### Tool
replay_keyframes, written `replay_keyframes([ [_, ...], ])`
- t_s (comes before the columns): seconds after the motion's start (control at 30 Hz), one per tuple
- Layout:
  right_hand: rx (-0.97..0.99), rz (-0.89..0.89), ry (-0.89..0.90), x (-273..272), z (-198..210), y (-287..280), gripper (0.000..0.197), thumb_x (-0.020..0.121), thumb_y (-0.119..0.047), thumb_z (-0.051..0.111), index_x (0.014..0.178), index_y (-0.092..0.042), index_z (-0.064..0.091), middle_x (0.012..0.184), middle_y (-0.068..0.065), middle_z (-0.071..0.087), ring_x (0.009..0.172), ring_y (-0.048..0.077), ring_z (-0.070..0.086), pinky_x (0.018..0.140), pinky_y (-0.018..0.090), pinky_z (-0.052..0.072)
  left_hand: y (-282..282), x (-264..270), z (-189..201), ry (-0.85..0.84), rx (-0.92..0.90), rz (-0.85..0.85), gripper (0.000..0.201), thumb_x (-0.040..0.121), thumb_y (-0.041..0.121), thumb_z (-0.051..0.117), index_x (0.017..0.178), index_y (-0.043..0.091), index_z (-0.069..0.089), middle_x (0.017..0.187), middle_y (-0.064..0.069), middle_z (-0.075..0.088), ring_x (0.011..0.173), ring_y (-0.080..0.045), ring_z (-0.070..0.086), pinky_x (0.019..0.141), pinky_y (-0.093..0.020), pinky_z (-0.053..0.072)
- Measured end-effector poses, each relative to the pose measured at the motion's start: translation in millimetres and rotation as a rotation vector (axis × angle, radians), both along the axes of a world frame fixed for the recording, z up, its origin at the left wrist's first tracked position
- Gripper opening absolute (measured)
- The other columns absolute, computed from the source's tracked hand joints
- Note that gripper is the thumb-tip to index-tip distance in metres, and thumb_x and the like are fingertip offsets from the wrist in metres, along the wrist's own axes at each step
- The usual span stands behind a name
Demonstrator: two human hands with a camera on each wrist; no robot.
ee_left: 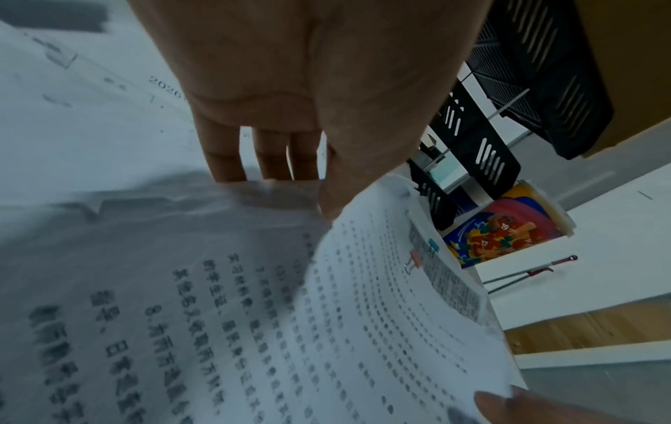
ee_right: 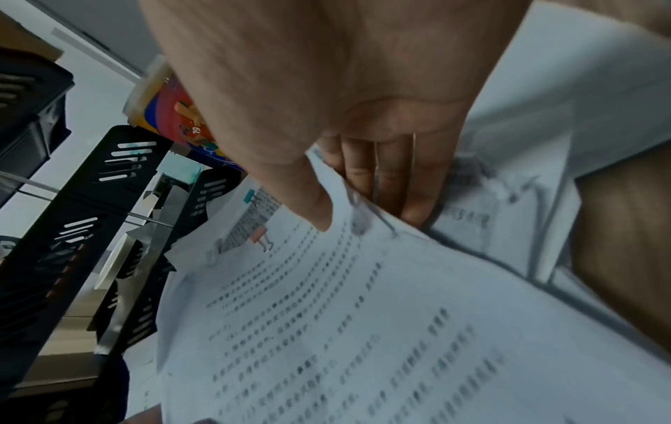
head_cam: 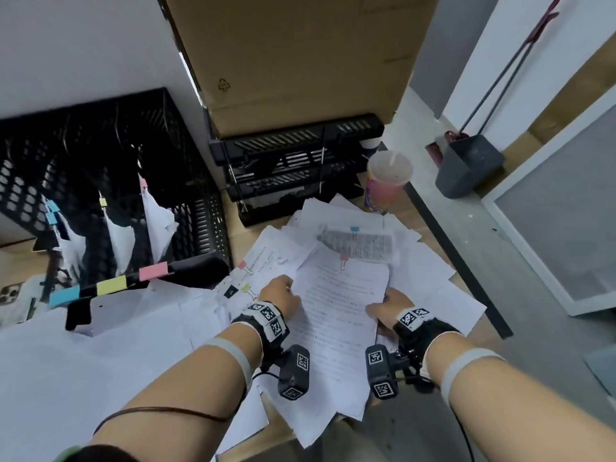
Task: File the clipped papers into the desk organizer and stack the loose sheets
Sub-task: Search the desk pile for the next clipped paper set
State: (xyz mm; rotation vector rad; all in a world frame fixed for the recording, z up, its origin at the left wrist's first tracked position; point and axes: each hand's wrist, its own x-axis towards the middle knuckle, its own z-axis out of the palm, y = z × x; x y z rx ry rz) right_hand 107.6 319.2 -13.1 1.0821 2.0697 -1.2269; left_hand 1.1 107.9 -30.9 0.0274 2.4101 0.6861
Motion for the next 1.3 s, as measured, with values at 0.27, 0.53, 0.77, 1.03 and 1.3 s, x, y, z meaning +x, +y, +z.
replay_keyframes([
  [0.27,0.011,0.204,0.059,-31,23,5,0.025,0.088,-0.019,0.057,0.098,0.0,0.071,0.1,0.015,0.073,0.078,0.024,0.062,0.064,0.026,0.044,-34,-2,20,0.056,0.095,0.105,0.035,0.073,0.033,0.082,0.093,0.023,0.056,0.098,0.0,0.055,0.089,-0.018,0.055,0.078,-0.029,0.046],
  [0.53,-0.005,0.422,0.222,-67,50,-27,0.033,0.097,-0.023,0.047,0.128,-0.021,0.059,0.125,-0.005,0.062,0.111,0.024,0.059,0.089,0.028,0.046,-69,-9,55,0.027,0.295,0.338,0.063,0.082,0.036,0.078,0.132,0.013,0.048,0.118,-0.01,0.066,0.105,-0.025,0.064,0.086,-0.032,0.05],
  [0.77,-0.024,0.5,0.291,-99,28,-62,0.043,0.076,-0.028,0.056,0.118,-0.02,0.058,0.113,0.0,0.067,0.101,0.02,0.062,0.093,0.038,0.052,-121,11,64,-0.016,0.468,0.603,0.015,0.092,0.022,0.065,0.094,0.007,0.067,0.102,-0.019,0.073,0.092,-0.035,0.072,0.083,-0.051,0.06],
  [1.03,-0.047,0.613,0.296,-115,38,-132,0.053,0.076,-0.025,0.058,0.124,-0.008,0.045,0.106,0.006,0.061,0.102,0.027,0.061,0.075,0.032,0.049,-165,42,82,-0.099,0.515,0.745,0.017,0.097,0.015,0.059,0.106,0.002,0.064,0.095,-0.015,0.07,0.078,-0.027,0.067,0.069,-0.039,0.063],
  [1.3,0.336,0.486,0.497,-110,68,-168,0.043,0.075,-0.022,0.071,0.104,-0.016,0.04,0.109,0.006,0.047,0.098,0.028,0.051,0.081,0.035,0.046,-191,48,103,0.016,0.436,0.661,0.021,0.094,0.017,0.064,0.109,0.004,0.064,0.102,-0.013,0.071,0.088,-0.029,0.072,0.073,-0.038,0.062],
])
